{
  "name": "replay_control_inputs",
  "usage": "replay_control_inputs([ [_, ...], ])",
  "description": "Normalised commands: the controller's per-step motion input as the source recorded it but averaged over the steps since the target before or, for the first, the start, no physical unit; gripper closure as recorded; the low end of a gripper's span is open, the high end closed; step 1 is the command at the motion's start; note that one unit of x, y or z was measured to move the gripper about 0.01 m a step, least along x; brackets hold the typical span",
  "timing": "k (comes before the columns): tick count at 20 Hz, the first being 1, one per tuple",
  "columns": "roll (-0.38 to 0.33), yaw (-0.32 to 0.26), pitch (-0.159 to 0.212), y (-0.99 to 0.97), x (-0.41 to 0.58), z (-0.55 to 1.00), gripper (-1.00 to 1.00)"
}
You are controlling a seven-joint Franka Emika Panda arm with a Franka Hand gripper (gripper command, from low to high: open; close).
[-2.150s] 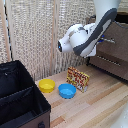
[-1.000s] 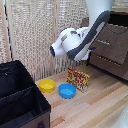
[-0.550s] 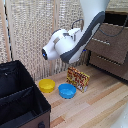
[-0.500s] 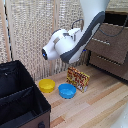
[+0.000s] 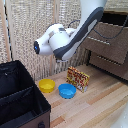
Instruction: Kindly move your gripper toward the top drawer's handle. With caution, hold the handle robustly using your gripper and pull open the top drawer. Let the handle go. Relocate your gripper to the bowl placed in the background. Gently hold the bowl using your gripper. Bring the gripper and the bowl to the ajar drawer. Softly release the bowl into it.
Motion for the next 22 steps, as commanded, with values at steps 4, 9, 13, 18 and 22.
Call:
replay_control_inputs([
  [4,0.375,-0.08,-0.05,0.36,0.327,-0.01,-1.0],
  [9,0.375,-0.058,0.034,0.31,0.399,0.0,-1.0],
  [13,0.361,-0.019,0.209,0.27,0.35,0.0,-1.0],
  [18,0.302,-0.03,0.339,0.24,0.333,-0.02,-1.0],
  [22,0.284,-0.038,0.349,0.25,0.307,-0.02,-1.0],
])
